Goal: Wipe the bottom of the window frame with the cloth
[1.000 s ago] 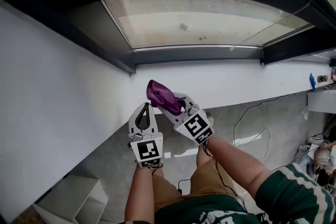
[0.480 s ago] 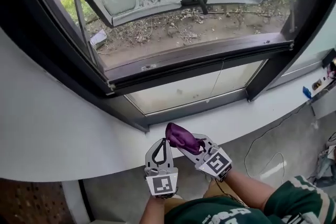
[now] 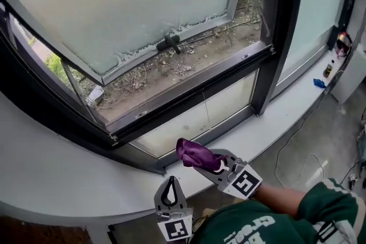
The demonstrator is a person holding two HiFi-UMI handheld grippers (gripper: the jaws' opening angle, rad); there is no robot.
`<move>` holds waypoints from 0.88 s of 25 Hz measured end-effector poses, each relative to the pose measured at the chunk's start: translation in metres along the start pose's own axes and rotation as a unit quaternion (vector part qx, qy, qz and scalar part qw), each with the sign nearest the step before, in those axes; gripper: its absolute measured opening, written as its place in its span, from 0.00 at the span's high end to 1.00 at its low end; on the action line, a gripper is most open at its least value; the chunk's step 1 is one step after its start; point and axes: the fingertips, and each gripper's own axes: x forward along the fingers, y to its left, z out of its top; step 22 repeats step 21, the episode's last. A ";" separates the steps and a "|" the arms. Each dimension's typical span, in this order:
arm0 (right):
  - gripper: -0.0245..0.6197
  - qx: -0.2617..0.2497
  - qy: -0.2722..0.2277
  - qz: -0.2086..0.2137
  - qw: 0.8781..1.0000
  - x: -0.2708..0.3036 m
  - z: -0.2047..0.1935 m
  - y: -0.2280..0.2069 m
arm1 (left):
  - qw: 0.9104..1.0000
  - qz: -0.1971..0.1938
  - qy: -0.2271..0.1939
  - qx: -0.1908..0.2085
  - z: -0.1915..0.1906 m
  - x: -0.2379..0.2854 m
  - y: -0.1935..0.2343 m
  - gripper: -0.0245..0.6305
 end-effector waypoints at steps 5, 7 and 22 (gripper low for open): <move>0.76 0.020 -0.005 -0.019 1.000 -0.013 0.000 -0.007 | 1.000 -0.030 -0.003 0.004 0.010 0.012 -0.019 0.95; 0.76 0.037 0.003 -0.022 0.999 -0.021 -0.006 -0.010 | 0.999 -0.043 0.008 0.021 0.008 0.016 -0.028 0.95; 0.76 0.046 0.010 0.003 0.999 -0.062 -0.028 -0.112 | 0.996 -0.056 0.044 0.045 0.003 0.096 -0.119 0.95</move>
